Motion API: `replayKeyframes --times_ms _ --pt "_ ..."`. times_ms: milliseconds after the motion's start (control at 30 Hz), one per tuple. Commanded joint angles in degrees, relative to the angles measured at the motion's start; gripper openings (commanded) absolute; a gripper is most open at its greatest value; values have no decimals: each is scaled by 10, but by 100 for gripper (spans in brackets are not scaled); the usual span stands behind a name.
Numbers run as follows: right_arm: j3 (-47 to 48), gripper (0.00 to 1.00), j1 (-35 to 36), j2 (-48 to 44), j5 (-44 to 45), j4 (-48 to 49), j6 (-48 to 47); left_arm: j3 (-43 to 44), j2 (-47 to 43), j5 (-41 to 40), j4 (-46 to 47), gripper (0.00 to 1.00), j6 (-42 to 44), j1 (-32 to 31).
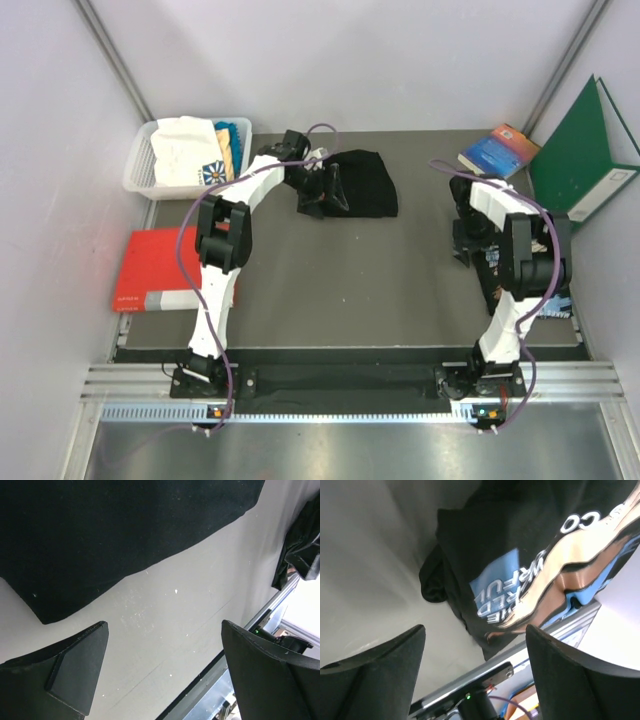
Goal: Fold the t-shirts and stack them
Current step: Fold the tshirt
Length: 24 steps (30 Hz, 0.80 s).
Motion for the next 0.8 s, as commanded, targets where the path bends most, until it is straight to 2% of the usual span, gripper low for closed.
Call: replayKeyframes --times_ms 0,33,100,200,233,400,533,600,733,767 --pt "-9 80 9 21 42 32 9 24 -8 9 11 99 4 2" --pt "-9 73 11 30 46 36 11 24 -8 10 11 99 6 2" --pt "-10 72 11 54 65 43 14 25 -8 9 11 99 6 2" --pt "-9 46 12 76 95 50 23 24 -10 4 10 99 9 3" --pt "-8 32 12 80 101 57 25 25 -11 5 9 99 10 5" --pt "-1 27 13 83 96 75 12 22 -14 1 5 99 12 11" --pt "23 21 35 70 60 81 -7 18 -16 -6 3 99 14 17" --pt "49 18 67 76 40 76 -18 18 -16 -7 3 99 15 19" --pt "120 1 143 119 -14 47 -28 19 -14 -11 3 99 14 23" --pt "151 0 178 140 -25 44 -29 20 -13 -13 2 99 14 24"
